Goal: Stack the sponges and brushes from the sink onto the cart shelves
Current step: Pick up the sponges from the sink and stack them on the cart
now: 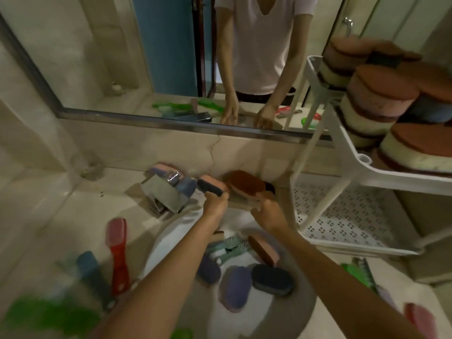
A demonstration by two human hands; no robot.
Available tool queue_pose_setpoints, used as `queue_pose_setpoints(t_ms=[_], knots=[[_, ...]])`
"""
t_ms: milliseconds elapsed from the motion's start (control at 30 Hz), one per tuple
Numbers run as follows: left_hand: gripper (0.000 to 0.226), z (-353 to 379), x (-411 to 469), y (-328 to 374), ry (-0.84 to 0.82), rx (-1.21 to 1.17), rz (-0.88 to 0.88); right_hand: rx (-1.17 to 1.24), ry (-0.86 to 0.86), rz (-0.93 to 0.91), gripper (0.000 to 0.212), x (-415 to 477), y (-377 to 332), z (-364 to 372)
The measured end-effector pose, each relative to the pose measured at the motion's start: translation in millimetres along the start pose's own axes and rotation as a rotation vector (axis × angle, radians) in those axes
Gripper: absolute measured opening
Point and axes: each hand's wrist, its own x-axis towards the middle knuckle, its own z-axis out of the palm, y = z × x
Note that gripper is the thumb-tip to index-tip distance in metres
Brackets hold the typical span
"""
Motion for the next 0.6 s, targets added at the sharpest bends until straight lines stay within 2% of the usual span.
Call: queue_pose_setpoints(t_ms=[133, 233, 333, 500, 600], knots=[[0.068, 10, 40, 19, 0.132, -0.035, -0.046, 0.061, 0.062, 0.116, 0.051, 49, -7, -5], [0.078, 18, 60, 25, 0.168, -0.038, -0.15, -0.054, 0.091, 0.11, 0.049, 69, -8, -8], [0.084, 21, 80, 27, 0.171, -0.04, -0.19, -0.125, 0.082, 0.091, 0.058, 84, -7, -3], [0.083, 22, 97, 22, 0.187, -0.167, -0.218, -0.164, 0.078, 0.081, 0.065, 94, -11, 5], [0.063, 22, 98, 22, 0.217, -0.157, -0.131, -0.148, 0.082, 0.087, 0.069, 89, -13, 5]])
